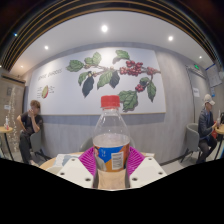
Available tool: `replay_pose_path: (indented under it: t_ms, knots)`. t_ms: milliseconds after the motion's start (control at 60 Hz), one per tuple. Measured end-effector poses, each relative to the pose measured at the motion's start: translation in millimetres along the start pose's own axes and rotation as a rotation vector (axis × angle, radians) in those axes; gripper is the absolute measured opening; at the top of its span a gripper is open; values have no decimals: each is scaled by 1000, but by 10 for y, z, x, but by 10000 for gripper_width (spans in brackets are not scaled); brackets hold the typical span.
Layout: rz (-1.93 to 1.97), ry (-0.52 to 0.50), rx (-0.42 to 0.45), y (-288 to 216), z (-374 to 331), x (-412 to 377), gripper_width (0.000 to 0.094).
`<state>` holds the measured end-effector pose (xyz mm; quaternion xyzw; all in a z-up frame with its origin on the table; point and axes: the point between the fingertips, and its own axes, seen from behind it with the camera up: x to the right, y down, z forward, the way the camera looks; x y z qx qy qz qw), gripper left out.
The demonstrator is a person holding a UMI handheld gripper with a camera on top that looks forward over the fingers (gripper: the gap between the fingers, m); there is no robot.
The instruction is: Pour water
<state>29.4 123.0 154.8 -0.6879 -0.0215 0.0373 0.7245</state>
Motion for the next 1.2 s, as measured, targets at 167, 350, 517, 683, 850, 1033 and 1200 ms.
replay_pose_path:
  t_ms: [167, 350, 517, 683, 850, 1033, 1200]
  knots:
    - [33, -78, -61, 224, -147, 40, 354]
    - [-8, -82, -35, 258, -178, 6, 354]
    - [-12, -88, -58, 228, -207, -4, 433]
    - [-29, -81, -134, 285, -339, 63, 849]
    - [-12, -84, -182, 367, -939, 101, 848]
    - [22, -122, -201, 518, -1752, 100, 843]
    - [32, -119, -245, 678, -2118, 248, 848]
